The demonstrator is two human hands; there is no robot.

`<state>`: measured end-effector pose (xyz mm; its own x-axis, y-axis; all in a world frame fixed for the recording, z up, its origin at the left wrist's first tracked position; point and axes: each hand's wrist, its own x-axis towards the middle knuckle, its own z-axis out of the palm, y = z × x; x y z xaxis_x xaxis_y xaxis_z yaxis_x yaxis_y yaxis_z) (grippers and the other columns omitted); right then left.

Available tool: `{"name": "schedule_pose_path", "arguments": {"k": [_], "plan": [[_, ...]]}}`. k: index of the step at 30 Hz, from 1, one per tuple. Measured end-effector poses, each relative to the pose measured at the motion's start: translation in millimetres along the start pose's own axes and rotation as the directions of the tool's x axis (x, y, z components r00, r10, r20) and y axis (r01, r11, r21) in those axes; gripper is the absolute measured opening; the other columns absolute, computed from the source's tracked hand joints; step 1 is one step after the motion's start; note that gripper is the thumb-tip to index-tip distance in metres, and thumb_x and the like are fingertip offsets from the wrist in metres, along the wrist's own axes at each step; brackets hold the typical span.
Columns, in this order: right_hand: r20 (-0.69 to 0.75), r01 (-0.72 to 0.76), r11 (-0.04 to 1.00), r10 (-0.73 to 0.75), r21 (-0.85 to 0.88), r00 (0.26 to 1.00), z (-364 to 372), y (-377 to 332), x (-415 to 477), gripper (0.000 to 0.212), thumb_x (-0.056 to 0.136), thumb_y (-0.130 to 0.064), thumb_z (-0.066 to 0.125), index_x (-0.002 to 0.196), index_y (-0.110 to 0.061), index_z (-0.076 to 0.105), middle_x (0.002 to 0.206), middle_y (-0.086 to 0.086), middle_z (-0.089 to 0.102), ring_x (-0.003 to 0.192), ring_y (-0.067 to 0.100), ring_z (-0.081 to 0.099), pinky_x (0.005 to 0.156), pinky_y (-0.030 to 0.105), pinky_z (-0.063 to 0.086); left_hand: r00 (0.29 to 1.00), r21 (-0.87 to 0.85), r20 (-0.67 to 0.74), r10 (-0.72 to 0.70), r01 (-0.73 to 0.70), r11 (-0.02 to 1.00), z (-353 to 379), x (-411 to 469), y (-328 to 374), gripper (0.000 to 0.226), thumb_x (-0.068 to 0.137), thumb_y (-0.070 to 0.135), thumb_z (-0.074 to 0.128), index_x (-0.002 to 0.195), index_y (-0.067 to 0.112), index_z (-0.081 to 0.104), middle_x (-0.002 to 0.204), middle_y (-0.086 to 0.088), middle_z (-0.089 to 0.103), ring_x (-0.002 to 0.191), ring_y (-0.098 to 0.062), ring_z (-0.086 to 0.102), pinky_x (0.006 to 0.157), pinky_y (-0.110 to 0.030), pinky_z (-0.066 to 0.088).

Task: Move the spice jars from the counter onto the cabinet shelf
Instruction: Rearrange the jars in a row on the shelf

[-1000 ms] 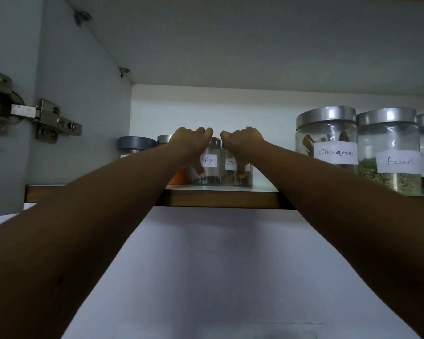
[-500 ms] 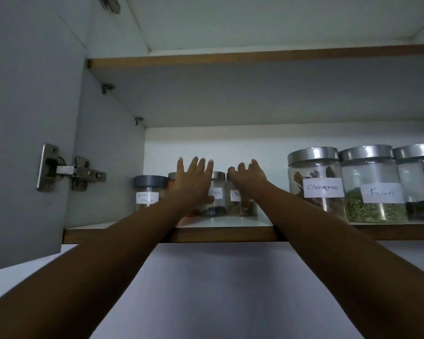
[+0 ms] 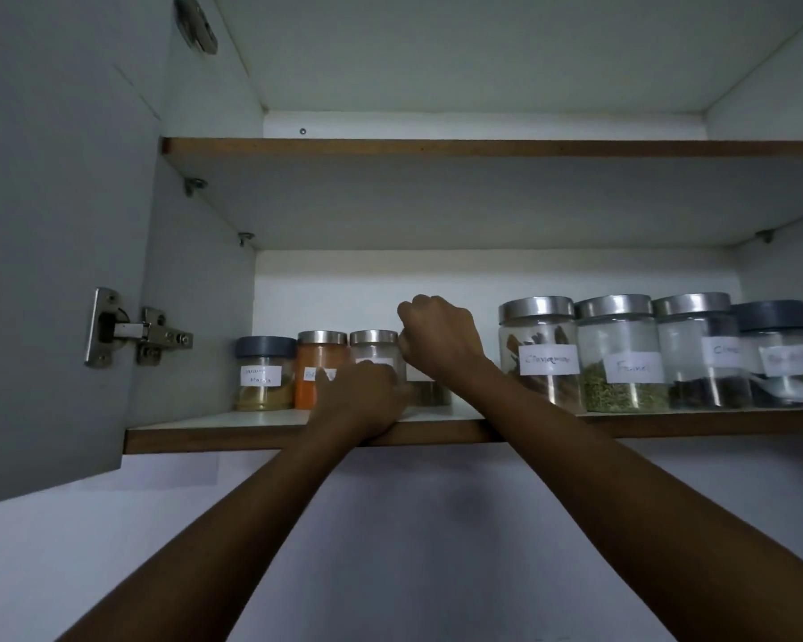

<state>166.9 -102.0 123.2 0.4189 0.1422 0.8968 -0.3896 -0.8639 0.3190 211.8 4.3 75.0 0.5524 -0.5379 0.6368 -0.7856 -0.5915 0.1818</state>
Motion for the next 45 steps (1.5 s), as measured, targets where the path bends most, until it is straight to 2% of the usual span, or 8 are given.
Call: {"name": "schedule_pose_path", "arguments": {"k": [4, 9, 14, 17, 21, 28, 34, 45], "plan": [[-0.221, 0.140, 0.989, -0.145, -0.036, 0.965, -36.5, 9.5, -32.3, 0.029, 0.055, 0.001, 0.068, 0.051, -0.009, 0.042, 0.048, 0.006, 0.044, 0.045, 0.020, 0.032, 0.045, 0.018, 0.008, 0.998, -0.062, 0.050, 0.042, -0.038, 0.997, -5.9, -7.3, 4.2, 0.038, 0.095, 0.042, 0.042, 0.103, 0.015, 0.067, 0.107, -0.005, 0.066, 0.094, -0.018, 0.057, 0.078, -0.031, 0.041], [-0.168, 0.188, 0.972, -0.210, -0.137, 0.963, -73.3, 54.2, -60.1, 0.006, 0.068, -0.010, 0.060, 0.071, -0.005, 0.061, 0.068, 0.011, 0.058, 0.062, 0.027, 0.051, 0.060, 0.034, 0.039, 0.989, -0.102, 0.059, 0.139, -0.132, 0.986, -9.7, -14.6, 6.9, 0.036, 0.098, 0.038, 0.037, 0.109, 0.016, 0.064, 0.110, -0.005, 0.063, 0.093, -0.019, 0.055, 0.085, -0.035, 0.043], [0.011, 0.039, 0.993, -0.037, -0.114, 0.999, -102.5, 117.0, -82.3, 0.040, 0.085, -0.033, 0.042, 0.111, -0.008, 0.060, 0.108, 0.011, 0.060, 0.096, 0.025, 0.054, 0.088, 0.039, 0.036, 0.983, -0.006, -0.009, 0.183, -0.183, 0.983, -7.7, -15.1, 8.1, 0.038, 0.100, 0.031, 0.032, 0.118, 0.013, 0.060, 0.118, -0.011, 0.063, 0.104, -0.026, 0.056, 0.089, -0.038, 0.044], [0.149, -0.032, 0.999, 0.037, -0.037, 0.988, -107.1, 145.8, -95.2, 0.077, 0.072, -0.051, 0.022, 0.133, -0.009, 0.043, 0.134, 0.013, 0.047, 0.120, 0.029, 0.045, 0.105, 0.044, 0.024, 0.956, 0.190, -0.059, 0.287, -0.272, 0.943, -10.1, -14.8, 14.5, 0.038, 0.100, 0.027, 0.032, 0.131, 0.017, 0.052, 0.130, -0.010, 0.057, 0.117, -0.026, 0.051, 0.095, -0.037, 0.039], [0.323, -0.128, 0.991, 0.129, -0.026, 0.938, -102.7, 167.2, -104.9, 0.086, 0.080, -0.052, 0.052, 0.145, -0.009, 0.018, 0.152, 0.011, 0.021, 0.142, 0.024, 0.015, 0.112, 0.052, -0.001, 0.925, 0.384, -0.052, 0.377, -0.330, 0.862, -13.8, -14.7, 29.3, 0.042, 0.098, 0.025, 0.039, 0.140, 0.019, 0.038, 0.141, -0.007, 0.046, 0.128, -0.025, 0.042, 0.101, -0.041, 0.038], [0.411, -0.116, 0.993, 0.115, -0.022, 0.904, -104.9, 174.9, -102.6, 0.090, 0.071, -0.046, 0.071, 0.139, -0.009, 0.026, 0.140, 0.009, 0.039, 0.131, 0.026, 0.034, 0.110, 0.058, -0.007, 0.869, 0.009, -0.192, 0.455, -0.462, 0.887, -16.0, -14.5, 86.6, 0.087, 0.084, 0.046, 0.061, 0.150, 0.017, 0.012, 0.154, -0.006, 0.022, 0.134, -0.025, 0.034, 0.106, -0.044, 0.035], [0.487, -0.005, 0.997, 0.039, -0.073, 0.872, -111.8, 179.1, -96.4, 0.093, 0.061, -0.044, 0.080, 0.132, -0.010, 0.031, 0.130, 0.009, 0.044, 0.125, 0.026, 0.040, 0.111, 0.056, -0.005, 0.849, 0.231, -0.129, 0.513, -0.477, 0.848, -25.8, 14.9, 123.5, 0.115, 0.066, 0.059, 0.073, 0.149, 0.011, 0.010, 0.157, -0.009, 0.013, 0.142, -0.026, 0.017, 0.113, -0.046, 0.019], [0.455, 0.034, 0.994, 0.015, -0.099, 0.890, -106.8, 179.1, -99.1, 0.102, 0.056, -0.040, 0.084, 0.134, -0.008, 0.027, 0.132, 0.008, 0.042, 0.126, 0.025, 0.039, 0.113, 0.050, -0.005, 0.855, 0.322, -0.075, 0.514, -0.467, 0.824, -17.5, 25.9, 126.1, 0.103, 0.055, 0.057, 0.081, 0.135, 0.014, 0.033, 0.127, -0.004, 0.051, 0.113, -0.023, 0.048, 0.101, -0.038, 0.028]]}}
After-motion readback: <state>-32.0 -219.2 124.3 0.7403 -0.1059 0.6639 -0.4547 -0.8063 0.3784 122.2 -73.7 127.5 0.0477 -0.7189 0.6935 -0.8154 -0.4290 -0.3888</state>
